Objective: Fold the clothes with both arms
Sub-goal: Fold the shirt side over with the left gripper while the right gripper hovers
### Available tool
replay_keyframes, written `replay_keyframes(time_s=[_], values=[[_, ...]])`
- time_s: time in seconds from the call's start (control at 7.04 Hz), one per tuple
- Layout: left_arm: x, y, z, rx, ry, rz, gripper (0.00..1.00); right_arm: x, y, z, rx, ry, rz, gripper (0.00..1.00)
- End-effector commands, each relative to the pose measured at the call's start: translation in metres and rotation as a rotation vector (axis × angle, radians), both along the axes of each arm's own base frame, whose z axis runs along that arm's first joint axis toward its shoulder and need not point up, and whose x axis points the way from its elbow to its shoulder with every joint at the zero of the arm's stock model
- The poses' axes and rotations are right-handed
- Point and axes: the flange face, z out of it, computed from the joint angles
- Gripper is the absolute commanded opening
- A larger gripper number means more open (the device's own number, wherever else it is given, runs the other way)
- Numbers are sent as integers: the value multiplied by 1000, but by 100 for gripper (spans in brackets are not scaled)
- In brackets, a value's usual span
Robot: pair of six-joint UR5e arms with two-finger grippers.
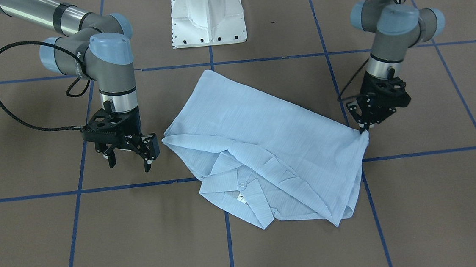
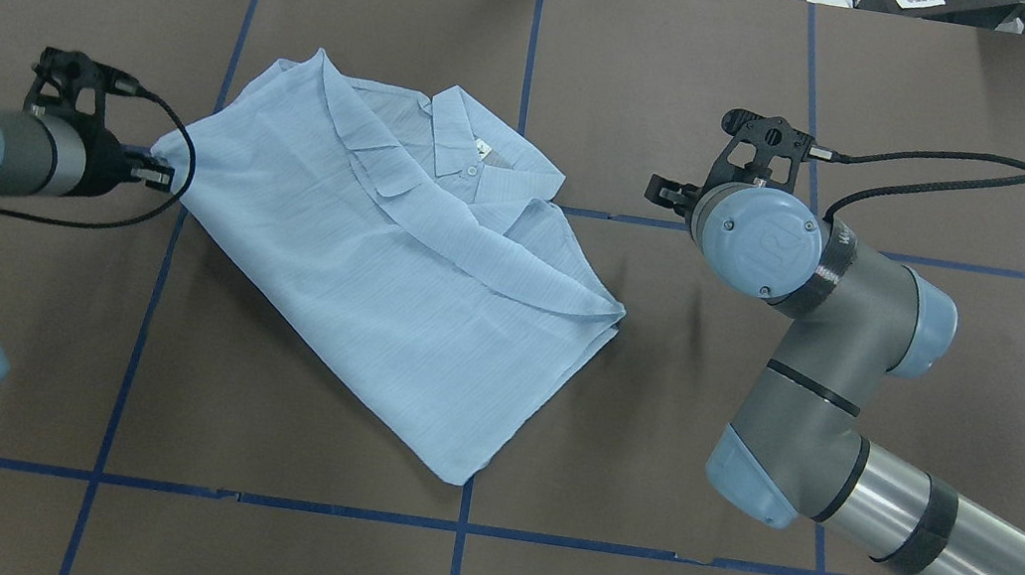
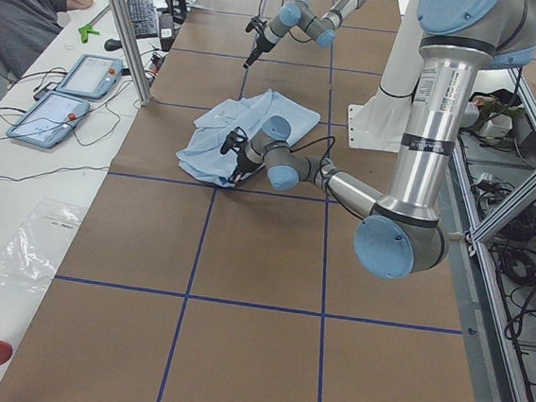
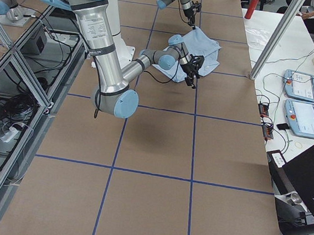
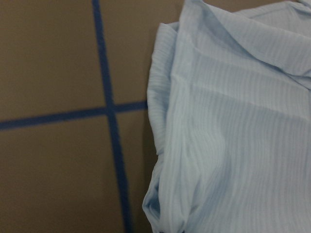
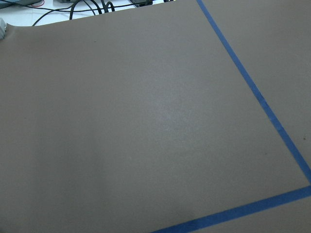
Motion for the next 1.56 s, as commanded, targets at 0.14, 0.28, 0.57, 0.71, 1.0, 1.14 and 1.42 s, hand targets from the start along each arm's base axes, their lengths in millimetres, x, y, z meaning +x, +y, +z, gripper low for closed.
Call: replay_keyframes(time_s=[0.14, 0.28, 0.57, 0.71, 1.0, 1.14, 1.42], values=[[31, -182, -47, 4, -80, -155, 0, -1, 7, -16, 13, -29, -5, 100], [46, -210, -81, 8, -65, -168, 0, -1, 13, -25, 23, -48, -10, 100], [76, -243, -128, 4, 17, -199, 0, -9, 19, -33, 25, -63, -19, 100], [73, -243, -122, 14, 1, -185, 62, -12, 21, -37, 23, -73, -19, 100], [34, -245, -102, 83, -61, -83, 100, -23, 24, -59, 29, -108, -19, 100], [-10, -240, -85, 120, -60, 14, 100, -31, 25, -77, 27, -134, -12, 100], [-40, -200, -63, 162, -46, 55, 100, -86, 10, -116, -39, -189, 39, 100]])
